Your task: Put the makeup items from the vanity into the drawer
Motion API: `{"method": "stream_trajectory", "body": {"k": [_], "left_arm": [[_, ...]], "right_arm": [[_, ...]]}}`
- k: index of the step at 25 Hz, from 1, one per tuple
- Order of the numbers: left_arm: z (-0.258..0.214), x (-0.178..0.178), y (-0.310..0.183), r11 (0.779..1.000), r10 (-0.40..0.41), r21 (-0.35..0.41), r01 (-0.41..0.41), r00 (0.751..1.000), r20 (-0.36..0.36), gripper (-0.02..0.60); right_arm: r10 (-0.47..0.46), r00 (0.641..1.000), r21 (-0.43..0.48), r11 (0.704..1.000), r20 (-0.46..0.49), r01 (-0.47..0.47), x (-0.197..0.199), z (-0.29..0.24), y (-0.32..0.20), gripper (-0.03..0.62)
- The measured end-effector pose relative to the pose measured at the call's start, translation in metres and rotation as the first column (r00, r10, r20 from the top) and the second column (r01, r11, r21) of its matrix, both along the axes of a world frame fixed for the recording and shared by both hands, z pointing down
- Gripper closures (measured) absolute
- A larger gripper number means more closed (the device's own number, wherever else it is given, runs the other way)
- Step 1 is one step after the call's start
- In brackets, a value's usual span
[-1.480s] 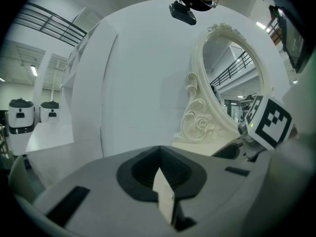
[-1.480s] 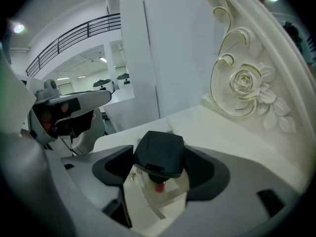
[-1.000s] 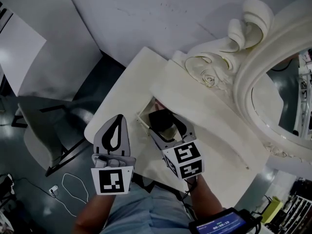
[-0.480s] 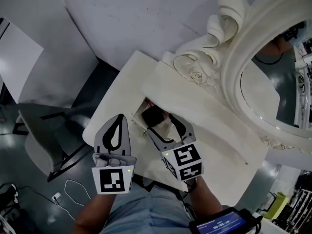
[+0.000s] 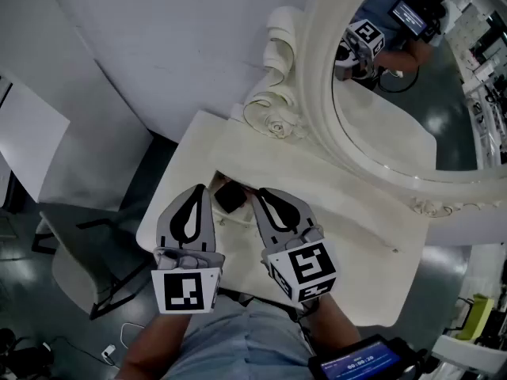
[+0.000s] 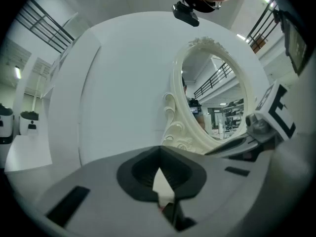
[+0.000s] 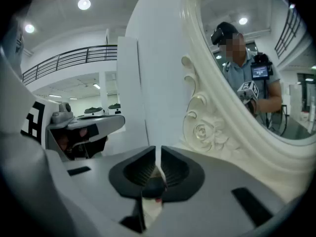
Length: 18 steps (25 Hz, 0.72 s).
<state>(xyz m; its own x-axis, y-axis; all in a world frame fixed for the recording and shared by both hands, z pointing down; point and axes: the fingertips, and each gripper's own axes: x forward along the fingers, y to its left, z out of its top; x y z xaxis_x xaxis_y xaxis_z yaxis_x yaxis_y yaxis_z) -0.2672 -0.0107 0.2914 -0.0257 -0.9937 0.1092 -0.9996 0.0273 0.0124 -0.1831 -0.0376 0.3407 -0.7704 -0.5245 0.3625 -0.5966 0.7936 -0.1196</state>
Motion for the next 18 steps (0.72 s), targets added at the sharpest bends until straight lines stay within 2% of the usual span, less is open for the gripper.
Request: {"method": "stream_trajectory", "body": {"k": [3, 6, 11, 18], "left_arm": [[-0.010, 0.011, -0.005, 0.997, 0.065, 0.030, -0.067, 0.996, 0.060, 0.583], [-0.020, 0.023, -0.007, 0.993, 0.100, 0.051, -0.104, 0.992, 0.082, 0.583], [-0.033, 0.042, -0.008, 0.992, 0.105, 0.070, -0.106, 0.994, 0.016, 0.583], [-0.040, 0.053, -0.013, 0.987, 0.132, 0.086, -0.134, 0.991, 0.031, 0.583]], "right_arm": [[0.042, 0.998, 0.080, 0.996, 0.039, -0.045, 0.013, -0.023, -0.002, 0.583], [0.078, 0.995, 0.156, 0.984, 0.061, -0.086, 0.026, -0.045, -0.001, 0.590], [0.125, 0.988, 0.205, 0.968, 0.091, -0.142, 0.045, -0.062, -0.001, 0.592], [0.154, 0.984, 0.227, 0.959, 0.087, -0.170, 0.058, -0.068, -0.003, 0.594]]}}
